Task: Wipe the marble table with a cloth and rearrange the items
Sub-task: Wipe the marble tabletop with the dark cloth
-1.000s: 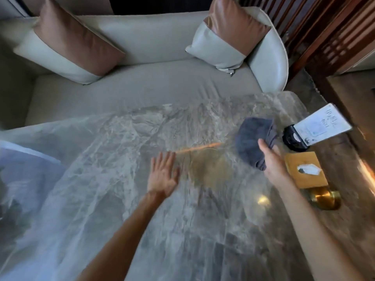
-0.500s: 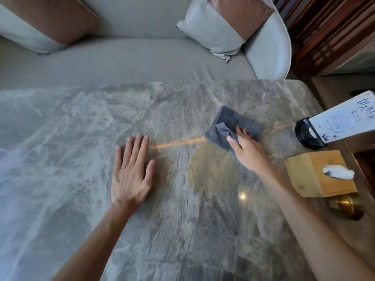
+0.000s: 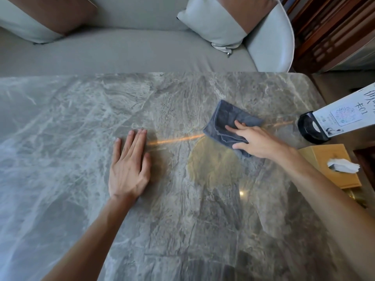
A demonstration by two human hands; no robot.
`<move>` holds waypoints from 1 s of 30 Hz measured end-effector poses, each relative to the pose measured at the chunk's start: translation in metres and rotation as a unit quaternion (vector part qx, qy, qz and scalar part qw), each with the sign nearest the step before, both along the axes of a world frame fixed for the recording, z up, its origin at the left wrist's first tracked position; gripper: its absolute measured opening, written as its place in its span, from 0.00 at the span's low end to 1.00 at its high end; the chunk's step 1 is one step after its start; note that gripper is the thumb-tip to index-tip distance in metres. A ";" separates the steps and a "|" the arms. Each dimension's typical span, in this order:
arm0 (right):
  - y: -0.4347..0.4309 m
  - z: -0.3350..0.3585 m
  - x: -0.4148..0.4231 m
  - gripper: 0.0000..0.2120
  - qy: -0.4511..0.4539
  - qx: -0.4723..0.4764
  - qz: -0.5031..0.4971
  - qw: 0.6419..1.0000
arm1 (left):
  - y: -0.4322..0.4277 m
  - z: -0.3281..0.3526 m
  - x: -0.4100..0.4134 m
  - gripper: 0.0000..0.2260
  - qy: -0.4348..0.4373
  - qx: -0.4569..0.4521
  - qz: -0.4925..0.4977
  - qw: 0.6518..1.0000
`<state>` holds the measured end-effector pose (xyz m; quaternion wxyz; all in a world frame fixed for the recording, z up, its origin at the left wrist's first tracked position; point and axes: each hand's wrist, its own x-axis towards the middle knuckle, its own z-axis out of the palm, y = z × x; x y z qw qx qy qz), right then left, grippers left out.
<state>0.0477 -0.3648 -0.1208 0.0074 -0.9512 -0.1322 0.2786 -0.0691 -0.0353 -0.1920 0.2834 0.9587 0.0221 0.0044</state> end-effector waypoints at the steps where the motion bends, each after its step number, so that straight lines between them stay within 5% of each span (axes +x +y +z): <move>1: 0.000 0.000 0.001 0.35 0.015 -0.015 0.011 1.000 | 0.000 0.000 0.000 0.26 -0.001 -0.001 0.000 1.000; 8: -0.004 0.001 -0.001 0.39 0.009 -0.060 0.057 0.997 | 0.000 0.001 0.000 0.27 -0.003 -0.006 0.000 1.000; 12: 0.001 -0.012 -0.009 0.41 -0.122 -0.060 0.082 0.987 | 0.000 0.002 0.000 0.27 -0.004 -0.009 0.002 1.000; 17: 0.011 -0.002 -0.007 0.32 -0.201 0.035 -0.053 0.978 | -0.001 0.002 0.000 0.28 -0.006 -0.012 0.004 1.000; 20: 0.020 -0.014 -0.014 0.27 -0.179 0.130 -0.068 0.973 | 0.000 0.002 0.001 0.28 -0.007 -0.005 0.003 1.000; 30: 0.019 -0.015 -0.018 0.32 -0.043 0.138 -0.094 0.985 | 0.000 -0.001 0.002 0.28 -0.012 0.007 0.000 1.000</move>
